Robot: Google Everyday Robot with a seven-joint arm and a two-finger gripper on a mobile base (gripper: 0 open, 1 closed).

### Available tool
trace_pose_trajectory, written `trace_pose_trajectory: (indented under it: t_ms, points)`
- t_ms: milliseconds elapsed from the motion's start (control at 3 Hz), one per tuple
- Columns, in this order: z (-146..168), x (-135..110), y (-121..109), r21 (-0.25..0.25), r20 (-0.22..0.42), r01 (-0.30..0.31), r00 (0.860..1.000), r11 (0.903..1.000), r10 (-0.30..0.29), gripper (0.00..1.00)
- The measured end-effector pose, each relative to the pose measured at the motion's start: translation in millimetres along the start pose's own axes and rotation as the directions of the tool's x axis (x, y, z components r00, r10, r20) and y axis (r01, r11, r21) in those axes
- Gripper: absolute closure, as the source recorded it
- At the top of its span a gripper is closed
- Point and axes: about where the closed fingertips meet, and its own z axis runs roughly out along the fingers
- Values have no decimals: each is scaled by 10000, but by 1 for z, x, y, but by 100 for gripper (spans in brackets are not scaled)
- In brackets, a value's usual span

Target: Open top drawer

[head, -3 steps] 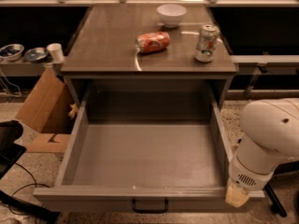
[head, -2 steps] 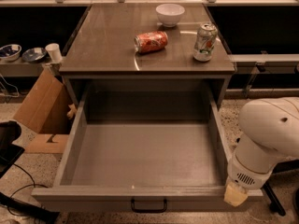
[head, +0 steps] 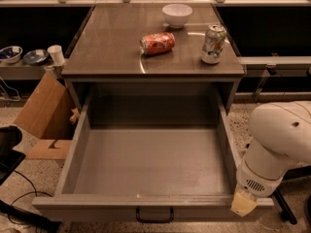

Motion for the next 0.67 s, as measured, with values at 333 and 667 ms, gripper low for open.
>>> trace_pose_trajectory:
  t_ms: [333, 667]
  points:
    - [-27, 0, -3, 323, -45, 143, 9999, 9994, -142, 13]
    - [-90, 0, -5, 1060, -97, 270, 9996, 9940, -262, 0]
